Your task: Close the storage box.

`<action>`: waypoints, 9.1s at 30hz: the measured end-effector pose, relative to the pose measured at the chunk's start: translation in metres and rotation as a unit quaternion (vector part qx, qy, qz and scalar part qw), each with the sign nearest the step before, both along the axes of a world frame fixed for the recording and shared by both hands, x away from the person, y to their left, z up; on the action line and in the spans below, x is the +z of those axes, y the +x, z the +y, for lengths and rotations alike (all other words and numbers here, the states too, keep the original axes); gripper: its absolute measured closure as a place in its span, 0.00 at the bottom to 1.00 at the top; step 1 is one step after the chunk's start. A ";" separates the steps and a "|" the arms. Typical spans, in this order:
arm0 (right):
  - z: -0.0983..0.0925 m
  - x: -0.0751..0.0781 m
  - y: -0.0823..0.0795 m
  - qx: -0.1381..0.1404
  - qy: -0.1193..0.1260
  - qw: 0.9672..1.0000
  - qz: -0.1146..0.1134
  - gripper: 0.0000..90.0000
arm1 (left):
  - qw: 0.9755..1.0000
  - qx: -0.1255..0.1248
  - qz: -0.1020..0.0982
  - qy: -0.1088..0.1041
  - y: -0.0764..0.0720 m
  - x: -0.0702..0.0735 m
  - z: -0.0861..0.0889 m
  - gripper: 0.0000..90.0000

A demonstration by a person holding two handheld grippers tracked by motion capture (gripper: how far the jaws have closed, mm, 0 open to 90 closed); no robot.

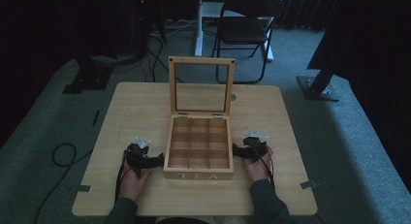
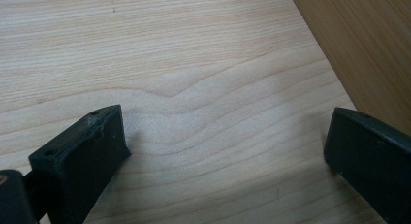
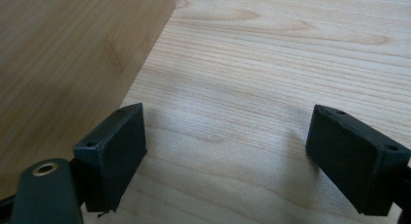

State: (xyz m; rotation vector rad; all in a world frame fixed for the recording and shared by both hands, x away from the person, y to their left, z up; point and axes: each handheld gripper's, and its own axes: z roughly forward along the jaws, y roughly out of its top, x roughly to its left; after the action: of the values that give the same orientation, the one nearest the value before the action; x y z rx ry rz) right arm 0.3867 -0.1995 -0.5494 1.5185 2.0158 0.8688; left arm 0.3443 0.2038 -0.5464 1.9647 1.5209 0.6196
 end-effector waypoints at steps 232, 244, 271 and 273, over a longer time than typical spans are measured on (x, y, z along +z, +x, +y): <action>0.034 0.216 0.062 0.152 0.082 0.978 -0.118 0.57 | 1.000 -0.002 0.000 -0.001 -0.001 0.000 0.000 0.02; 0.030 0.228 0.045 0.147 0.067 0.979 -0.126 0.60 | 1.000 -0.002 0.001 0.000 -0.001 0.000 0.000 0.02; 0.030 0.225 0.018 0.149 0.048 0.981 -0.112 0.56 | 1.000 -0.003 0.001 0.000 -0.001 0.000 0.000 0.02; 0.030 0.224 0.015 0.146 0.046 0.982 -0.112 0.54 | 1.000 -0.003 0.001 -0.001 -0.001 0.000 0.000 0.02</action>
State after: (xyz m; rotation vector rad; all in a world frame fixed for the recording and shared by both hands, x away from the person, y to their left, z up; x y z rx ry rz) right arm 0.4015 -0.1693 -0.3251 1.1248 2.0831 1.2061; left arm 0.3436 0.2041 -0.5462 1.9684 1.5161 0.6149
